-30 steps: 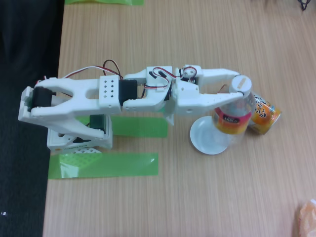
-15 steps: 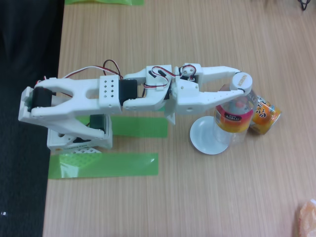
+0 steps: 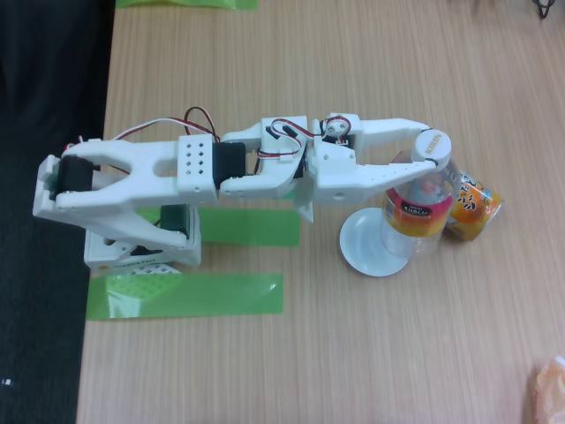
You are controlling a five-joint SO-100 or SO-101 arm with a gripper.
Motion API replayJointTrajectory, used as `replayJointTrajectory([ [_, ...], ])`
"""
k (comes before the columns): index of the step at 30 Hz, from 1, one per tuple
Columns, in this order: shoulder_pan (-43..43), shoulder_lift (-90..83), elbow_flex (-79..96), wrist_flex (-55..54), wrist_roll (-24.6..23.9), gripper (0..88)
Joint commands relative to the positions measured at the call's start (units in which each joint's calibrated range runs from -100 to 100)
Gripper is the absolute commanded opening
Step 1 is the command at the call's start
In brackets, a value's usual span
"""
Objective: Pick up the plastic bottle and stand it up on the white place
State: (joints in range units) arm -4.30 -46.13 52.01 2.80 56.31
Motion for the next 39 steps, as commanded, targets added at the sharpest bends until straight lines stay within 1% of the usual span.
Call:
replayJointTrajectory([
  [1,0.3,-0.28,-0.54,-0.74,-0.23,6.6],
  [15,0.22,-0.37,-1.17,-0.66,-0.23,6.6],
  [19,0.22,-4.31,-0.27,-0.23,-0.23,6.6],
  [25,0.59,-9.1,1.0,5.01,-0.23,6.6],
  [31,0.67,-10.28,1.09,8.1,-0.23,6.6],
  [39,0.67,-9.77,1.36,8.36,-0.23,6.6],
])
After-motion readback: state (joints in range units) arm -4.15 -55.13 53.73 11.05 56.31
